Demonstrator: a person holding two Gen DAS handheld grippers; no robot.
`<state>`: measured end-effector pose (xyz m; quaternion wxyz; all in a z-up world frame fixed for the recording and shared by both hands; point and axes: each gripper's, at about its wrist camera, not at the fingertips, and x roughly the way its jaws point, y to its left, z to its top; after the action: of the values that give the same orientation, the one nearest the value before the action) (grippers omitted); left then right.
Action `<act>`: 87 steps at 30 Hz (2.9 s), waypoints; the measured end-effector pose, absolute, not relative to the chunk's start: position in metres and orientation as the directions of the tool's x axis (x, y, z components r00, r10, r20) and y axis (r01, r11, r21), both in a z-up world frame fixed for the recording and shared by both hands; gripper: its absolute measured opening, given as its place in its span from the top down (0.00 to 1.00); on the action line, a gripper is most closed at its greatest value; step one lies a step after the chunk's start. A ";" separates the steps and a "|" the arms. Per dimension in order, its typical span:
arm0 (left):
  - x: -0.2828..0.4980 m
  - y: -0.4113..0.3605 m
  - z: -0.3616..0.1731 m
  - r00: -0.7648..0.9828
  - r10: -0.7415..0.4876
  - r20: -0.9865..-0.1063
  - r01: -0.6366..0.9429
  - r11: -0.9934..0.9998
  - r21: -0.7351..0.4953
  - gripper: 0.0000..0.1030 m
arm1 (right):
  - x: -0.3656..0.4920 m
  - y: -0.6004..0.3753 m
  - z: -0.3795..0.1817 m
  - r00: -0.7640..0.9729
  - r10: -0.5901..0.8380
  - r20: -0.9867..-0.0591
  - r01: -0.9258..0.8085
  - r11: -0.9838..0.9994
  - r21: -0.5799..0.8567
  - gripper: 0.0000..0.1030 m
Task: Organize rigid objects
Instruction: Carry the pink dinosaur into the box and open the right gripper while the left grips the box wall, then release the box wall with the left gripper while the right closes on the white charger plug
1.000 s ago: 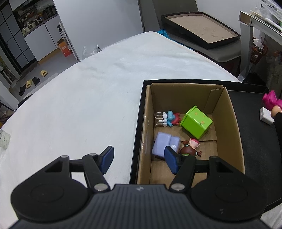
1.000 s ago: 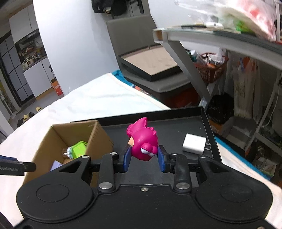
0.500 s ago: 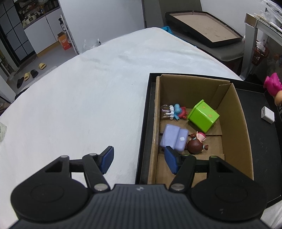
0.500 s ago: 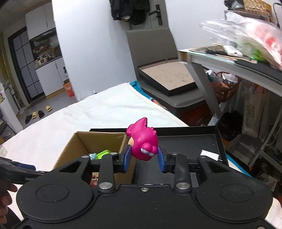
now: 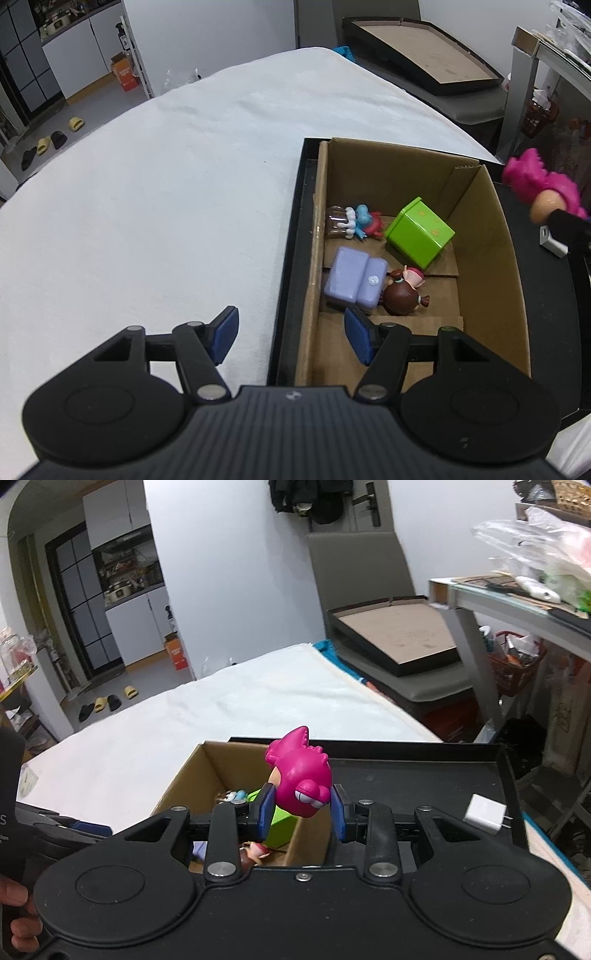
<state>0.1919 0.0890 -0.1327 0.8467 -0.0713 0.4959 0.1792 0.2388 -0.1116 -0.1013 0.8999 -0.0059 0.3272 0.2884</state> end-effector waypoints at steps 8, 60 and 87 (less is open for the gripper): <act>0.188 0.094 -0.138 0.456 0.211 -0.865 -0.387 0.922 0.021 0.41 | 0.233 -0.091 -0.108 0.583 0.530 -0.616 -0.566 0.809 0.160 0.69; 0.206 0.058 -0.115 0.432 0.246 -0.868 -0.360 0.929 0.084 0.49 | 0.268 -0.156 -0.120 0.654 0.412 -0.635 -0.383 0.904 0.192 0.42; 0.239 0.051 -0.125 0.423 0.321 -0.847 -0.411 0.901 0.136 0.44 | 0.329 -0.201 -0.205 0.720 0.163 -0.675 -0.056 0.983 0.177 0.27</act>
<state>0.2395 0.0513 -0.1248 0.8424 -0.0458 0.4909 0.2175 0.3291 -0.2010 -0.2049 0.9245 0.0720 0.3696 0.0592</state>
